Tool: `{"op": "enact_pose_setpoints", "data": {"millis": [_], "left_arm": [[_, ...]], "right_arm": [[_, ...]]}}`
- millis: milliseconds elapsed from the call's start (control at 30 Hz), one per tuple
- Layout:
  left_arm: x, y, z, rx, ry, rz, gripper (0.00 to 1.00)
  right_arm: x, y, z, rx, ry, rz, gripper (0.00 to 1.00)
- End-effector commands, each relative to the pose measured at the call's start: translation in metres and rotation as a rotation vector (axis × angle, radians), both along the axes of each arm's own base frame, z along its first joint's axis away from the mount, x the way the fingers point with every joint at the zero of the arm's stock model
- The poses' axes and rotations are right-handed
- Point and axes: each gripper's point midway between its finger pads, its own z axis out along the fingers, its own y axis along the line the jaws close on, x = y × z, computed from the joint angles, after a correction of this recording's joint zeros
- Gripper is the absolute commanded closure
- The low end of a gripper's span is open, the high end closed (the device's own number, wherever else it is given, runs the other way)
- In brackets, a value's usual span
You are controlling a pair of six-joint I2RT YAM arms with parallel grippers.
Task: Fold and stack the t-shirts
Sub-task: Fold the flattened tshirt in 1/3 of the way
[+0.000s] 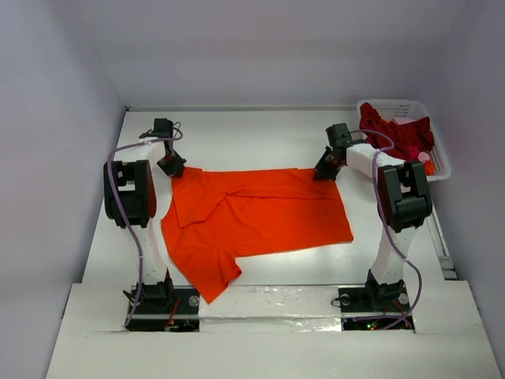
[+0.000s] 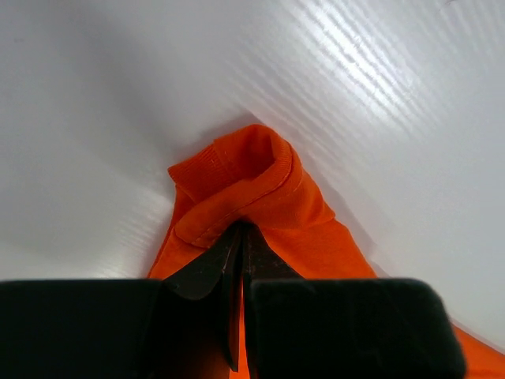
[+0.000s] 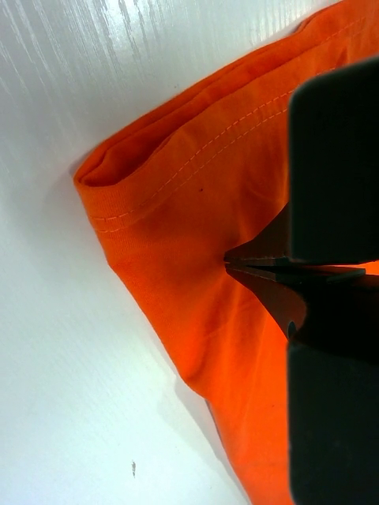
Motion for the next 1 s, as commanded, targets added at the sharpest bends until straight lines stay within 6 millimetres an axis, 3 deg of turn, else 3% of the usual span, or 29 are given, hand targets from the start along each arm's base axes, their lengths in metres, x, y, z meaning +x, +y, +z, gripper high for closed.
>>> {"op": "enact_pose_setpoints", "data": {"millis": [0, 667, 967], "left_arm": [[0.009, 0.002, -0.003, 0.01, 0.018, -0.018, 1.0], [0.065, -0.002, -0.007, -0.014, 0.013, -0.051, 1.0], [0.066, 0.002, 0.021, 0.007, -0.04, -0.036, 1.0]], "right_arm": [[-0.001, 0.002, 0.01, -0.007, -0.02, -0.004, 1.0], [0.002, 0.006, 0.019, 0.013, -0.041, 0.01, 1.0], [0.009, 0.006, 0.023, 0.005, -0.048, 0.019, 1.0]]}}
